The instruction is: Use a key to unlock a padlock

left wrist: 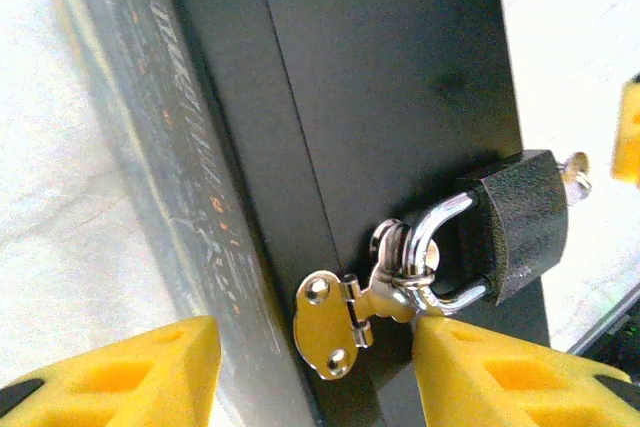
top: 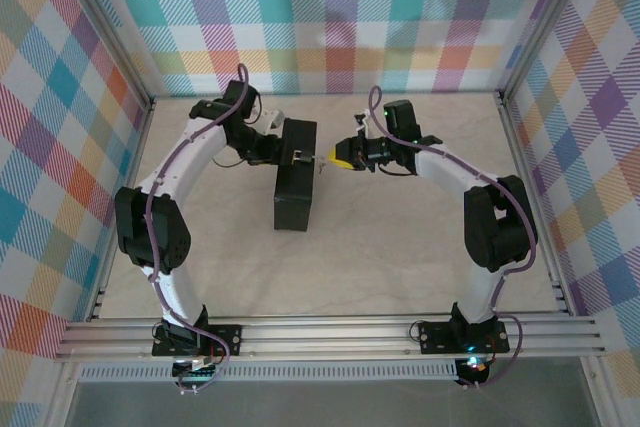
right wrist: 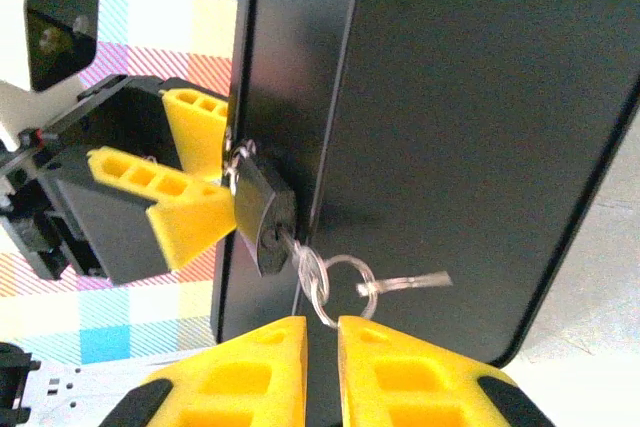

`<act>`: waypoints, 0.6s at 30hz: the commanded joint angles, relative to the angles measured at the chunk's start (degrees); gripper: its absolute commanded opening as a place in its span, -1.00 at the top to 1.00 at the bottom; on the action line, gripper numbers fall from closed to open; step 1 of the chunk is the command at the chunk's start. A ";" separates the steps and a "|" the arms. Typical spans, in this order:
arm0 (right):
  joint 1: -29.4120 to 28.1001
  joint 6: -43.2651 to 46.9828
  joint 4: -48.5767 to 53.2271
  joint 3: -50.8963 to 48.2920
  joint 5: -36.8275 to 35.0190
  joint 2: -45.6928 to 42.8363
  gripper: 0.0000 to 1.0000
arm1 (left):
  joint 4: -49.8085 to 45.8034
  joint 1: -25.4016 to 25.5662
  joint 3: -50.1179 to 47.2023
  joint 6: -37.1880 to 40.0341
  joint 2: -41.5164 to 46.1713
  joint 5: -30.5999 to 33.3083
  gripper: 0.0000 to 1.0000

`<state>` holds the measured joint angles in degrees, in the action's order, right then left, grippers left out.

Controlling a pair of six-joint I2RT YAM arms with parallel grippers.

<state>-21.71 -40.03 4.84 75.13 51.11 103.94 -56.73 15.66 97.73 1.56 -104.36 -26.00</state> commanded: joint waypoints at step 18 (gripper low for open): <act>0.05 0.96 -0.04 0.68 1.77 -1.52 0.49 | -2.76 -1.50 9.98 10.50 1.06 -6.43 -0.20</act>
<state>-21.71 -39.97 4.45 75.13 51.70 103.92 -58.59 13.28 105.54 8.01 -104.49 -28.97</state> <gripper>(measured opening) 0.250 0.592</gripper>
